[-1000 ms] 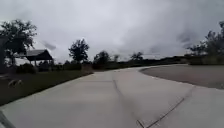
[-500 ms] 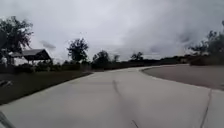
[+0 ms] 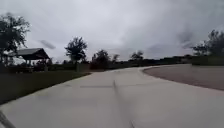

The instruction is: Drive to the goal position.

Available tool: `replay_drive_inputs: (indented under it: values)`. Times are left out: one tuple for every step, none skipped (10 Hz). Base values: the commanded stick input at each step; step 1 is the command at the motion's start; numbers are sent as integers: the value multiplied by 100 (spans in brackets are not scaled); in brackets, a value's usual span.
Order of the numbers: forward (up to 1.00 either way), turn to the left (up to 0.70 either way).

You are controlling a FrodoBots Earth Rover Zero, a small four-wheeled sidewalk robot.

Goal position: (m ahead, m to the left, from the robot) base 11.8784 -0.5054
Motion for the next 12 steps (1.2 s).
replay_drive_inputs:
  values:
    - [85,0]
    - [85,0]
    - [85,0]
    - [85,0]
    - [85,0]
    - [85,0]
    - [85,0]
    - [85,0]
    - [85,0]
    - [85,0]
    - [85,0]
    - [85,0]
